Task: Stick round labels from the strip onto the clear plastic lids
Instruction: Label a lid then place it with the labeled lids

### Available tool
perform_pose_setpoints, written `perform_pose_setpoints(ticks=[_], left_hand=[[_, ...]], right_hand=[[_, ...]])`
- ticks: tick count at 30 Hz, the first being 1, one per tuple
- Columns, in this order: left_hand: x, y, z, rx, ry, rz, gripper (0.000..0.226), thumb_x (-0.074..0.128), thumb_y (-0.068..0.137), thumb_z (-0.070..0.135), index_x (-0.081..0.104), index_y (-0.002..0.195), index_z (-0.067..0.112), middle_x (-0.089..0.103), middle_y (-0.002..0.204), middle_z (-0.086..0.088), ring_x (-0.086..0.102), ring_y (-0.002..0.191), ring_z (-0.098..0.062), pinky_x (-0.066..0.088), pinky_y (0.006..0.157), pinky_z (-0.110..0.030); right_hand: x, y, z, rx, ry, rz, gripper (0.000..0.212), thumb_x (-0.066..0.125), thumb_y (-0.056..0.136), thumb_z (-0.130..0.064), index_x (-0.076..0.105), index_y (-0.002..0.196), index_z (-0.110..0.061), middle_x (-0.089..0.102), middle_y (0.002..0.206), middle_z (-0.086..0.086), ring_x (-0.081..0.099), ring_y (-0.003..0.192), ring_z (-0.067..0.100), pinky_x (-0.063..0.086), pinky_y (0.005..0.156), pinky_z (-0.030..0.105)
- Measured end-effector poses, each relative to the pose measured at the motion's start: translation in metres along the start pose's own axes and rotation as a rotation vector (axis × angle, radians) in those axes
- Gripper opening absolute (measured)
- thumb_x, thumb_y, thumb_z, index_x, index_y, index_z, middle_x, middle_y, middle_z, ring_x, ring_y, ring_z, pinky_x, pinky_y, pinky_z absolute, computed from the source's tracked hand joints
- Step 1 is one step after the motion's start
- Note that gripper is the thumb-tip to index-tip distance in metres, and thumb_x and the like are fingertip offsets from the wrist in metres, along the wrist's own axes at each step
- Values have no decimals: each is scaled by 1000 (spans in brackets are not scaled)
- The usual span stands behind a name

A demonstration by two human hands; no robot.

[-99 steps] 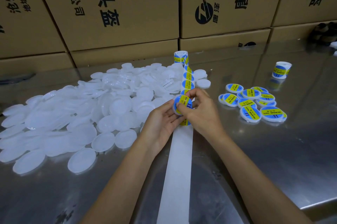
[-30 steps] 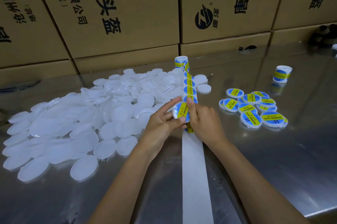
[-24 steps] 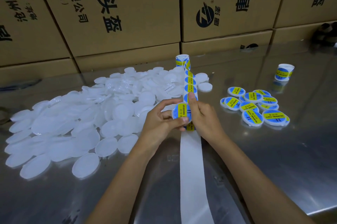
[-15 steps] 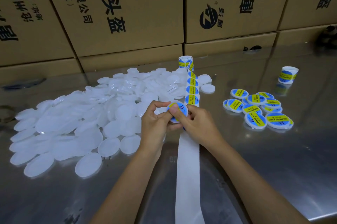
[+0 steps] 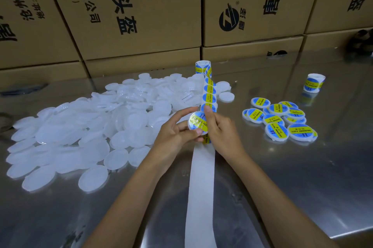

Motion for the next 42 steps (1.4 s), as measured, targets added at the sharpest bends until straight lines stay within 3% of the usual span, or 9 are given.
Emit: perform_pose_setpoints(ticks=[6,8,13,19,23,31,36,39,42], left_hand=[[-21,-1,-1,10,-134,200,37,76,80,-6,61,109,12,75,96,-24,75,88,-33,61,73,-31],[-21,-1,0,14,-107,219,31,77,82,2,61,108,11,76,95,-23,76,88,-33,62,72,-31],[-25,-4,7,49,-77,273,22,73,88,18,62,104,8,77,93,-18,76,84,-30,62,66,-31],[-28,-8,9,40,6,329,20,72,91,23,57,94,9,77,85,-9,76,77,-27,62,58,-33],[-29,-6,13,54,72,341,30,76,87,17,50,93,5,72,82,-24,74,67,-25,57,47,-31],[-40,-8,12,42,135,428,26,64,98,27,53,91,4,76,76,-6,70,50,-28,54,48,-25],[-39,-2,7,36,98,412,17,49,106,19,64,106,13,74,107,-5,75,88,-23,59,54,-32],[-42,-1,11,94,280,421,21,46,104,7,65,103,17,73,105,-4,72,91,-20,62,60,-34],[-44,-1,14,149,413,428,30,42,102,0,65,100,19,73,100,0,71,90,-16,61,65,-31]], right_hand=[[13,-2,2,4,-33,-72,60,54,95,-53,42,62,-5,37,54,4,34,53,10,29,50,22],[14,-2,1,5,-18,-92,60,50,98,-49,51,67,2,47,55,8,40,54,11,33,52,22],[19,-4,-3,-10,-20,-133,46,41,105,-39,49,62,-24,51,56,-6,46,56,6,35,55,19],[25,-8,-6,-33,-41,-198,42,37,106,-36,53,68,-26,56,61,-9,53,63,6,38,60,20],[30,-10,-7,13,22,-219,52,37,106,-39,49,56,-36,50,52,-15,47,56,3,34,57,16],[34,-8,1,81,15,-312,57,50,100,-44,43,66,1,28,59,1,25,51,10,22,47,21],[-8,6,29,269,70,-6,53,49,101,-45,44,64,-7,39,56,1,37,44,4,31,48,17],[-46,8,60,446,166,237,52,48,100,-47,57,65,-10,52,54,-2,46,49,10,37,55,26],[-72,2,82,570,363,433,45,46,103,-42,62,72,-14,55,57,-1,43,43,8,35,44,21]])
Point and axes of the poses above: each hand's wrist, its own y-axis towards the middle knuckle, its own x-axis out of the palm, z = x × y, the point moved 10 cm from there along y, towards the middle knuckle
